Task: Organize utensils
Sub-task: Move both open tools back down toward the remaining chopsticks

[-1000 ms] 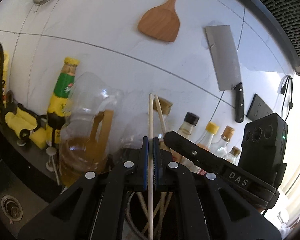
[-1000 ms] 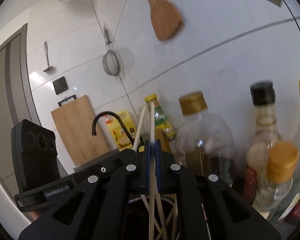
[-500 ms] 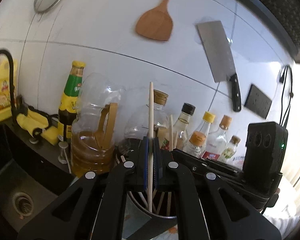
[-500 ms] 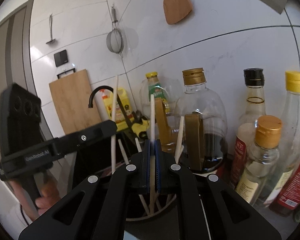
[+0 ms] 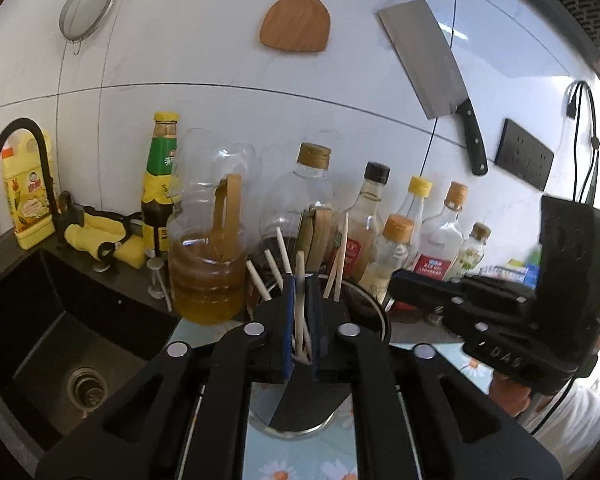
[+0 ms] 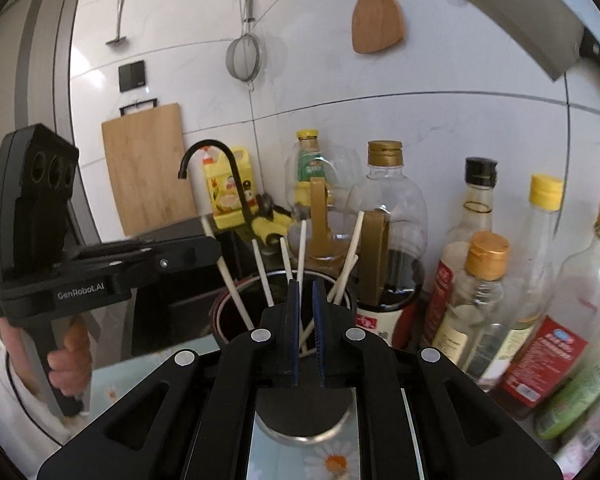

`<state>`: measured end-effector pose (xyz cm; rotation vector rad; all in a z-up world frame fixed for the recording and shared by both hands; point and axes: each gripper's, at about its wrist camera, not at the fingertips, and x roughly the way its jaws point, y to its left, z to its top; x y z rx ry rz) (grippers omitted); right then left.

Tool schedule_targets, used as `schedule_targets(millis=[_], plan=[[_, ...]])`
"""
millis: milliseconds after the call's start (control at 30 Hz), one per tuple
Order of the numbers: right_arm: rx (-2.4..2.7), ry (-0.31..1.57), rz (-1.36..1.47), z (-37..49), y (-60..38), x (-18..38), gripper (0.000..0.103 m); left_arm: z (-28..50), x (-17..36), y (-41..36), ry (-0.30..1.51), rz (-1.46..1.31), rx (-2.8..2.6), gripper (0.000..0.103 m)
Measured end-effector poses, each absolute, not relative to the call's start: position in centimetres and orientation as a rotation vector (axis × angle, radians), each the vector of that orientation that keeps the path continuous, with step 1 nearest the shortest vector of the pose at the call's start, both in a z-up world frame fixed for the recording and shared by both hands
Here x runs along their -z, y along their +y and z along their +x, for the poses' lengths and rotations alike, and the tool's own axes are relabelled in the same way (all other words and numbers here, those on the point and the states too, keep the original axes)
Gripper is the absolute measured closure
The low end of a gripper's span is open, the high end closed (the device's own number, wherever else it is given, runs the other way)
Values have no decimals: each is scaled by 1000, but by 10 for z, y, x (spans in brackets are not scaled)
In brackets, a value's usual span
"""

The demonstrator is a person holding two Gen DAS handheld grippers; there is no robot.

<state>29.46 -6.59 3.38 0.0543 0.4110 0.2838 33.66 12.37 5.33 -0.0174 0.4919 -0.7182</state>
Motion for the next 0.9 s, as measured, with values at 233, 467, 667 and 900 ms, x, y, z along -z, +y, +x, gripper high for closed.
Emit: schedule_targets(millis=[233, 467, 667, 900], plan=[[-237, 448, 56, 262, -78, -29, 58, 312, -55, 131, 494, 40, 684, 44], [-127, 492, 77, 233, -96, -11, 25, 281, -43, 131, 486, 166, 693, 7], [-2, 561, 107, 213, -105, 15, 16, 272, 1, 115, 602, 296, 748, 6], [106, 682, 119, 196, -106, 57, 14, 278, 59, 94, 772, 342, 824, 6]])
